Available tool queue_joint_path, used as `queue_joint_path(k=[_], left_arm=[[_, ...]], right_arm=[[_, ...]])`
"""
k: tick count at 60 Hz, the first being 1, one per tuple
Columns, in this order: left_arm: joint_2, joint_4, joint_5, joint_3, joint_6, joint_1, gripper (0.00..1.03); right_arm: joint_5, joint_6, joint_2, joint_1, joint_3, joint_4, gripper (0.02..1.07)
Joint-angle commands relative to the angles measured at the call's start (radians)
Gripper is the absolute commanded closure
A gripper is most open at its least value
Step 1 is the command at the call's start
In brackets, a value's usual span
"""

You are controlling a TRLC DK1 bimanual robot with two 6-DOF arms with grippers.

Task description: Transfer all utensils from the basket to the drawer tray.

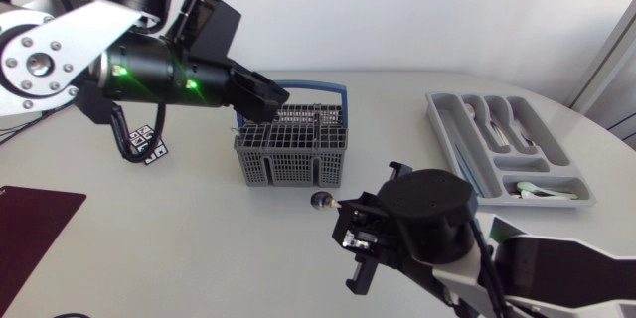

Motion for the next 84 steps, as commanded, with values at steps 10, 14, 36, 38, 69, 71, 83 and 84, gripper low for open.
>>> queue_joint_path(k=[10,14,36,38,69,71,83,84], left_arm=[[-0.037,0.027,-0.020,-0.058,0.058,0.114,0.39],[-0.046,0.041,-0.020,-0.081,0.081,0.137,0.39],[-0.064,0.113,-0.023,-0.158,0.171,0.175,0.32],[-0.064,0.119,-0.023,-0.161,0.174,0.182,0.31],[-0.067,0.217,-0.060,-0.248,0.280,0.194,0.20],[-0.067,0.219,-0.060,-0.251,0.288,0.194,0.20],[-0.067,0.245,-0.060,-0.274,0.317,0.191,0.20],[-0.067,0.245,-0.060,-0.274,0.320,0.191,0.20]], right_arm=[[-0.233,-0.106,-0.177,-0.253,-0.043,-0.204,0.97],[-0.322,-0.172,-0.222,-0.363,-0.038,-0.280,0.97],[-0.679,-0.550,-0.214,-0.915,0.038,-0.508,0.97],[-0.701,-0.590,-0.191,-0.960,0.049,-0.516,0.97],[-0.810,-1.049,0.261,-1.420,0.348,-0.596,0.97],[-0.810,-1.064,0.286,-1.437,0.371,-0.599,0.97],[-0.796,-1.127,0.424,-1.507,0.503,-0.606,0.97],[-0.791,-1.135,0.435,-1.512,0.512,-0.612,0.97]])
